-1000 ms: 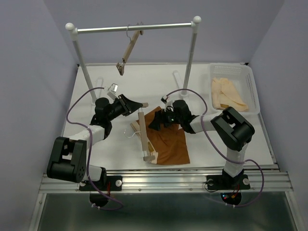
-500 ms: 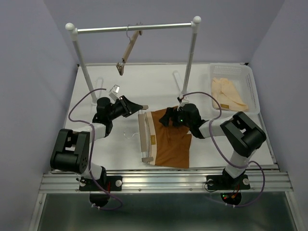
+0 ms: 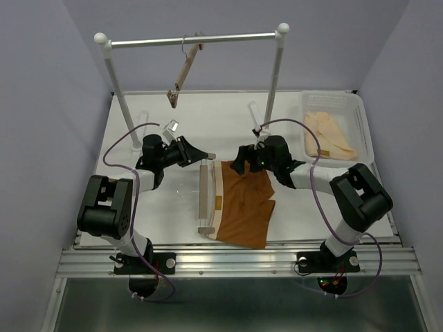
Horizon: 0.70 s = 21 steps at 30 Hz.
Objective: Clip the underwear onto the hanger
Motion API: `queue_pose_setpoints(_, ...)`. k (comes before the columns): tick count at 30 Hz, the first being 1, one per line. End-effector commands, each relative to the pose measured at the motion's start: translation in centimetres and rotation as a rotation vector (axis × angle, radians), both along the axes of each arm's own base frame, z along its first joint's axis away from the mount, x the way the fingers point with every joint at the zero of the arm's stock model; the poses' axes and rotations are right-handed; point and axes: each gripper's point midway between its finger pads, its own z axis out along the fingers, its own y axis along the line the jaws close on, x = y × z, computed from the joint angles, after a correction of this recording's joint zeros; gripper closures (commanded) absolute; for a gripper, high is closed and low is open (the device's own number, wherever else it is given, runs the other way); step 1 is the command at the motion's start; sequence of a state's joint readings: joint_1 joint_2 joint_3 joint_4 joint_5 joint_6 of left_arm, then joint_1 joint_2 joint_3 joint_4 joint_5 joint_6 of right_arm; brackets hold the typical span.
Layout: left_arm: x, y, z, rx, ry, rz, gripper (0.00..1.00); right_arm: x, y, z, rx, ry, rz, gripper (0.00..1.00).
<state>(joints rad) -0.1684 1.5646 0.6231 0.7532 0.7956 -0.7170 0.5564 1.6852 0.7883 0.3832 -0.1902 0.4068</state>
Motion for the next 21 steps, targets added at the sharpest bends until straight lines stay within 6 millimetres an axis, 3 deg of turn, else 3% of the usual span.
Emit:
queue_pose_setpoints(1, 0.9, -0.4, 2.6, 0.008, -0.103, -0.040, 1.00, -0.2, 3.8, 9.0, 0.054, -0.312, 0.331, 0.00)
queue_pose_setpoints(4, 1.5, -0.4, 2.6, 0.015, -0.115, -0.044, 1.00, 1.0, 4.7, 10.1, 0.027, -0.382, 0.383, 0.00)
queue_pose_setpoints(11, 2.5, -0.1, 2.5, 0.027, -0.122, -0.031, 1.00, 4.7, 5.5, 9.4, -0.112, -0.479, 0.420, 0.00)
queue_pose_setpoints(21, 3.4, 0.0, 2.2, 0.025, -0.115, -0.055, 1.00, 7.2, 7.0, 5.2, -0.237, -0.445, 0.546, 0.00)
